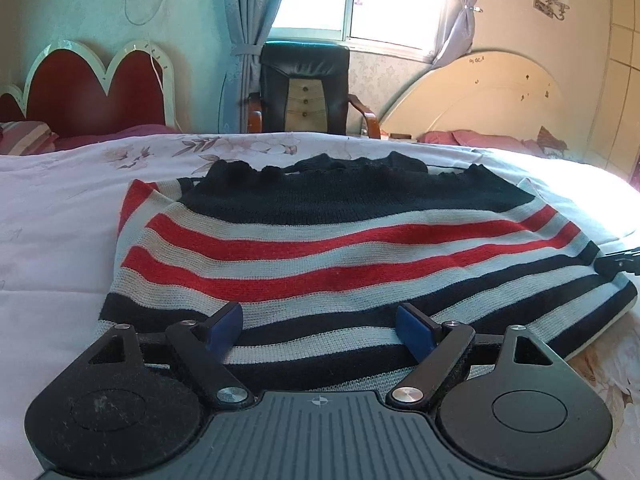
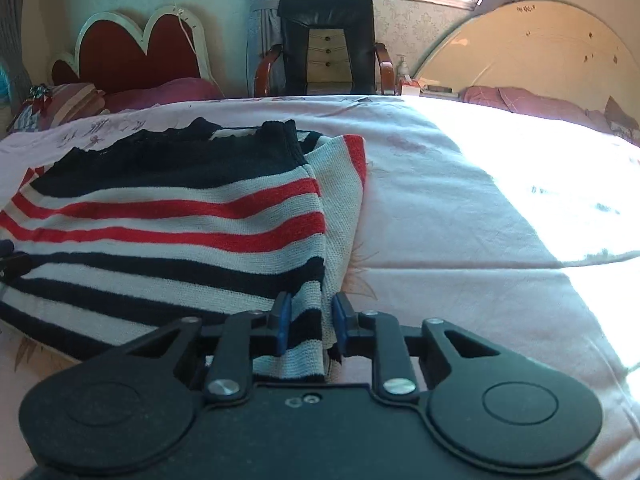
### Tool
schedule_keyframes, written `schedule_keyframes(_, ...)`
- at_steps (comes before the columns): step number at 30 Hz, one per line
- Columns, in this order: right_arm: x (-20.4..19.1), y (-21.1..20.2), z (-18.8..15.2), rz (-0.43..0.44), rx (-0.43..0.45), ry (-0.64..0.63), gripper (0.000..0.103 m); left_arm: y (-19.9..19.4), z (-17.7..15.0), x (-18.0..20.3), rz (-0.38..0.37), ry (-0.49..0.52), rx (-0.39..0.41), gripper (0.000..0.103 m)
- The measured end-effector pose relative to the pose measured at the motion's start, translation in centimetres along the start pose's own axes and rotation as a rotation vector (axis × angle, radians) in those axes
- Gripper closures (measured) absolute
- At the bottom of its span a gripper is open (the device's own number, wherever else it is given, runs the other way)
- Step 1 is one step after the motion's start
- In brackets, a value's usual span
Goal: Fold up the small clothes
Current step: 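Smooth the folded sweater flat with both grippers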
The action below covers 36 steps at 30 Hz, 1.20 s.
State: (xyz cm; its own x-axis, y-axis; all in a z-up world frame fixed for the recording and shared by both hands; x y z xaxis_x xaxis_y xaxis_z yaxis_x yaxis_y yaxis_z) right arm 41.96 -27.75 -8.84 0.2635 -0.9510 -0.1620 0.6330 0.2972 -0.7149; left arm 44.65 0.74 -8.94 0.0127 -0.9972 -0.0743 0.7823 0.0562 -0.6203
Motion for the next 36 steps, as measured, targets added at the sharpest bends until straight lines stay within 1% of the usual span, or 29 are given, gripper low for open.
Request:
schedule_keyframes(1,0.0,-0.2,0.0,-0.007,0.003,-0.003,0.090,0.0,0.1,-0.1,0.020,0.003,0.000,0.020)
schedule_keyframes(3,0.1,-1.1,0.0,-0.019,0.006,-0.004,0.097,0.0,0.0,-0.8,0.058,0.006,-0.007,0.020)
schedule_keyframes(5,0.5,-1.6,-0.6,-0.019,-0.012,0.016,0.098,0.2,-0.3,-1.8,0.051,-0.014,-0.015,0.020)
schedule_keyframes(7,0.5,-1.3,-1.6,-0.015,-0.044,0.019,0.097,0.2,-0.3,-1.7,0.052,-0.005,-0.015,0.020)
schedule_keyframes(9,0.0,-1.4,-1.4,-0.027,-0.034,0.021,0.091,0.0,0.1,-1.4,0.071,-0.005,-0.029,0.020)
schedule_keyframes(10,-0.2,-1.7,-1.1,-0.032,-0.015,0.027,0.091,-0.3,0.3,-1.2,0.080,-0.011,-0.030,0.020)
schedule_keyframes(11,-0.7,-2.3,-0.8,-0.042,0.020,0.021,0.081,-0.8,0.4,-0.9,0.070,-0.023,-0.024,0.020)
schedule_keyframes(12,-1.4,-2.9,-0.6,-0.040,0.050,0.005,0.078,-1.3,0.4,-0.4,0.048,-0.035,-0.018,0.020)
schedule_keyframes(13,-2.1,-3.1,-0.4,-0.020,0.064,-0.010,0.078,-1.7,0.4,0.3,0.030,-0.039,-0.012,0.020)
schedule_keyframes(16,-5.2,-2.3,-0.1,0.073,0.050,-0.050,0.079,-2.7,-0.2,3.0,-0.010,-0.028,0.002,0.020)
schedule_keyframes(18,-7.8,-1.1,-0.5,0.116,0.028,-0.099,0.081,-3.1,-0.6,4.7,-0.022,-0.024,0.016,0.020)
schedule_keyframes(20,-10.4,0.0,-1.1,0.123,0.015,-0.165,0.081,-3.5,-0.9,6.2,-0.026,-0.005,0.019,0.020)
schedule_keyframes(21,-11.5,0.4,-1.4,0.119,0.011,-0.191,0.080,-3.5,-1.1,6.7,-0.013,0.015,0.014,0.020)
schedule_keyframes(22,-12.5,0.9,-1.9,0.107,-0.001,-0.212,0.080,-3.4,-1.4,7.0,0.014,0.039,0.001,0.020)
schedule_keyframes(24,-13.1,1.4,-2.7,0.064,-0.031,-0.236,0.080,-3.6,-2.0,6.5,0.035,0.053,-0.001,0.020)
schedule_keyframes(27,-12.3,0.6,-3.6,0.022,-0.034,-0.258,0.080,-4.0,-2.8,3.7,0.086,0.036,-0.014,0.020)
schedule_keyframes(29,-10.8,-0.2,-4.0,-0.005,-0.046,-0.236,0.079,-4.0,-3.6,1.1,0.108,0.003,-0.024,0.020)
schedule_keyframes(31,-9.2,-1.0,-4.4,-0.023,-0.049,-0.200,0.079,-4.0,-4.0,-0.8,0.090,-0.028,-0.031,0.020)
schedule_keyframes(33,-7.9,-1.5,-5.2,-0.035,-0.064,-0.169,0.079,-4.0,-4.1,-1.1,0.089,-0.012,-0.034,0.020)
schedule_keyframes(35,-7.8,-1.5,-5.7,-0.055,-0.069,-0.196,0.079,-3.9,-4.0,-1.0,0.096,-0.021,-0.038,0.020)
schedule_keyframes(36,-7.9,-1.6,-5.6,-0.057,-0.071,-0.185,0.080,-3.8,-3.9,-0.9,0.100,-0.028,-0.041,0.020)
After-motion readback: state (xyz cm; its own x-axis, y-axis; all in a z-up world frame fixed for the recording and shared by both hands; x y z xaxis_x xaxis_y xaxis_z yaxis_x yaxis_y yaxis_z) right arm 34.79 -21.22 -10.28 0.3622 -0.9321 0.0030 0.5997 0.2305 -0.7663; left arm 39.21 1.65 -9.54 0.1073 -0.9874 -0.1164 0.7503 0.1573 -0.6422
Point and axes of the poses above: each gripper's, at about its wrist camera, not at the fingertips, and y roughly the way its jaws point, x to its right, z to its top, the point moved 2 cm from there along y, roughly the way its jaws point, and after that the axes turned 12 degrees about z, right-handed, at the moved point
